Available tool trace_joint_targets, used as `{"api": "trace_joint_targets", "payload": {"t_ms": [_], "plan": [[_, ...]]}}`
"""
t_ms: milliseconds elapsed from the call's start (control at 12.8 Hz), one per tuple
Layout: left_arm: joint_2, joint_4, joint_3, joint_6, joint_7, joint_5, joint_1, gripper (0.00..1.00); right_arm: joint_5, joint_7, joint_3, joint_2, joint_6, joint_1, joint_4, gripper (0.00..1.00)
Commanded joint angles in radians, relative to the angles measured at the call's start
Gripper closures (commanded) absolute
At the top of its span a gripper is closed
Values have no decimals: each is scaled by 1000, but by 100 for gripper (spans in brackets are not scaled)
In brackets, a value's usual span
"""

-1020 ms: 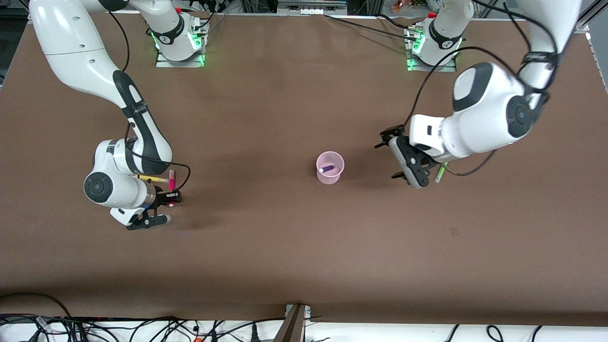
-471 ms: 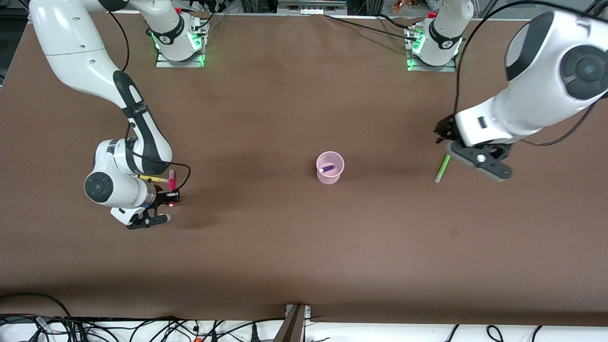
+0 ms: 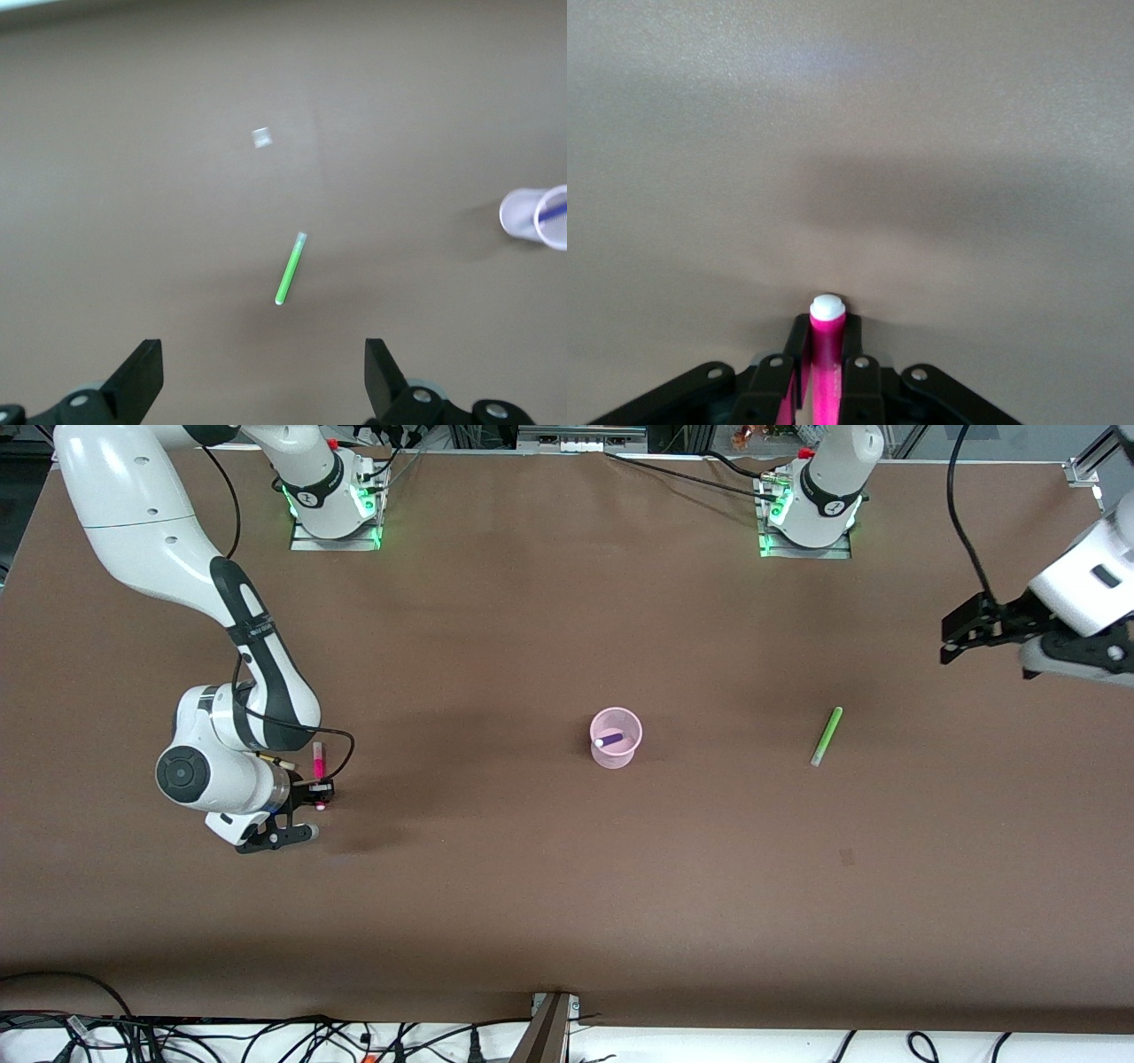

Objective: Organize pens into pink holder with both arms
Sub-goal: 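Lift the pink pen and carry it over the cup with the right gripper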

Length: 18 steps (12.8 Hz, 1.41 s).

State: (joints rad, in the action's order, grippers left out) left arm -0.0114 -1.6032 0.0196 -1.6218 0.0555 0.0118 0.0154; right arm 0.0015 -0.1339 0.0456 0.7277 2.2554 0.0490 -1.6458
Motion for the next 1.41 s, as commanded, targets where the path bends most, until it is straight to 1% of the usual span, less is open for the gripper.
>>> {"api": "trace_joint_targets", "payload": {"t_ms": [0,78,235,392,549,784,863,1020,1176,1255,1333], "plan": [[-68,-54,-30,-16,-126,-15,21,0,-9,-21,16,-20,-4,-4,-3,100],[-61,-44,-30,-24,-129,-12,12,0,-11,-23,22,-42,-13,3,-3,100],[-13,-27,-30,-4,-122,-7,9,0,-9,-9,63,-98,-27,28,1,100],[14,2,-23,-3,-112,8,14,0,-9,-3,109,-132,-16,40,1,100],[18,12,-23,-3,-106,-1,9,0,-5,2,183,-162,-5,42,1,100],[25,25,-26,-7,-106,-3,8,0,-11,65,291,-214,-4,60,4,100],[27,25,-20,-7,-114,-1,11,0,-14,100,302,-223,3,102,15,100],[27,25,-17,-6,-118,-3,21,0,-32,243,300,-223,24,239,61,100],[28,25,-17,-6,-117,-1,21,0,-125,450,298,-194,27,362,122,100],[28,25,-17,-6,-118,-1,23,0,-176,512,298,-165,45,415,167,100],[28,25,-15,-6,-120,-1,24,0,-208,551,298,-137,62,460,210,100]]}}
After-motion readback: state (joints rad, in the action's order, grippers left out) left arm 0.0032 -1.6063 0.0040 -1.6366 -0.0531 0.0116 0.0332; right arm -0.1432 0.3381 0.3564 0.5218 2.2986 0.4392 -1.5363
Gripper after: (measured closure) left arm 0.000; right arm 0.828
